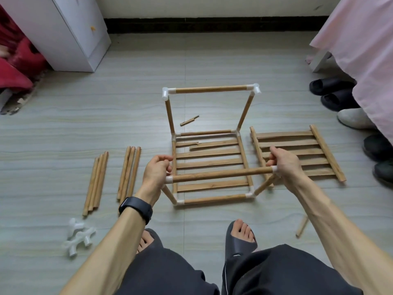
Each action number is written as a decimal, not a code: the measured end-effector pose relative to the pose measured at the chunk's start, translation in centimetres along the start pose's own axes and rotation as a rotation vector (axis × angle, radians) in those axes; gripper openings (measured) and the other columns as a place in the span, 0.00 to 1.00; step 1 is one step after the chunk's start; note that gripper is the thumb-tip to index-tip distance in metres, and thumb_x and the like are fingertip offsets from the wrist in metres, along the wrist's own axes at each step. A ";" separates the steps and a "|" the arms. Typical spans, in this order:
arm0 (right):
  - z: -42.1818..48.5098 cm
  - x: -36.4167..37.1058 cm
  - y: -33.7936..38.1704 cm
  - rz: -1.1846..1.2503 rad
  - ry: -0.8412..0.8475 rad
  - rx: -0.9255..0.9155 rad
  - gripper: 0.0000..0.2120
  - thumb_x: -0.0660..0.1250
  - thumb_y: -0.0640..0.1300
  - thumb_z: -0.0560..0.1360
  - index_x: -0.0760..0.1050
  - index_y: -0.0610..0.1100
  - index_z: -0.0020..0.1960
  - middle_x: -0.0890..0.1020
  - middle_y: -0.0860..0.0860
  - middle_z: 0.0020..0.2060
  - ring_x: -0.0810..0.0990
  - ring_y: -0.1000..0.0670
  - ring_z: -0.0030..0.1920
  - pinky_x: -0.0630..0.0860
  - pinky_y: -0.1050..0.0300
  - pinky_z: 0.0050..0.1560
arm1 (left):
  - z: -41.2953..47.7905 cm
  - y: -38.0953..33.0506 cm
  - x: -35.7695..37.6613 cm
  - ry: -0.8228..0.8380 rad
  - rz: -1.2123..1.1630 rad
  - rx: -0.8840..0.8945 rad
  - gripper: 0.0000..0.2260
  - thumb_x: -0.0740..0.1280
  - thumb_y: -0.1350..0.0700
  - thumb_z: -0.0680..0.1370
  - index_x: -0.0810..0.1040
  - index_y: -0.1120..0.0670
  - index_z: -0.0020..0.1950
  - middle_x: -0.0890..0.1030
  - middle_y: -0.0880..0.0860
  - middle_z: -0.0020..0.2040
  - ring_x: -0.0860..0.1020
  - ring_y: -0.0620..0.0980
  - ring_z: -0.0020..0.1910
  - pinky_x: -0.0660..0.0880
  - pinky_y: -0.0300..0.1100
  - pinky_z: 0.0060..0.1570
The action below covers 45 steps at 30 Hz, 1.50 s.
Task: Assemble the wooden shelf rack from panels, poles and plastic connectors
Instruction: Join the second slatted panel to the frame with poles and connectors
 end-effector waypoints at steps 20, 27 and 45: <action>-3.5 -1.8 0.1 -0.236 -0.252 -0.141 0.14 0.72 0.57 0.75 0.80 0.46 0.44 0.81 0.55 0.31 0.80 0.53 0.38 0.69 0.56 0.35 | -2.4 -1.6 -1.5 -0.150 0.192 0.015 0.16 0.63 0.40 0.81 0.77 0.53 0.53 0.83 0.54 0.44 0.82 0.54 0.45 0.78 0.49 0.42; -3.5 -1.6 -1.1 -0.292 -0.214 -0.038 0.24 0.65 0.56 0.78 0.70 0.46 0.28 0.73 0.57 0.17 0.73 0.49 0.31 0.66 0.52 0.33 | -3.8 -0.2 -1.6 -0.197 0.296 0.062 0.20 0.65 0.44 0.81 0.77 0.56 0.35 0.80 0.52 0.30 0.79 0.52 0.33 0.78 0.48 0.41; -1.2 0.9 0.1 -0.483 -0.268 0.002 0.17 0.60 0.48 0.79 0.77 0.42 0.36 0.78 0.47 0.33 0.72 0.50 0.33 0.62 0.56 0.29 | -2.9 -3.5 -3.4 -0.429 0.423 0.189 0.21 0.59 0.50 0.82 0.73 0.57 0.31 0.73 0.53 0.28 0.72 0.52 0.29 0.69 0.43 0.30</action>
Point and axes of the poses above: each hand's wrist, its own z-axis towards the middle knuckle, its own x-axis out of the palm, y = z × x, the point moved 9 cm from there along z, towards the middle knuckle
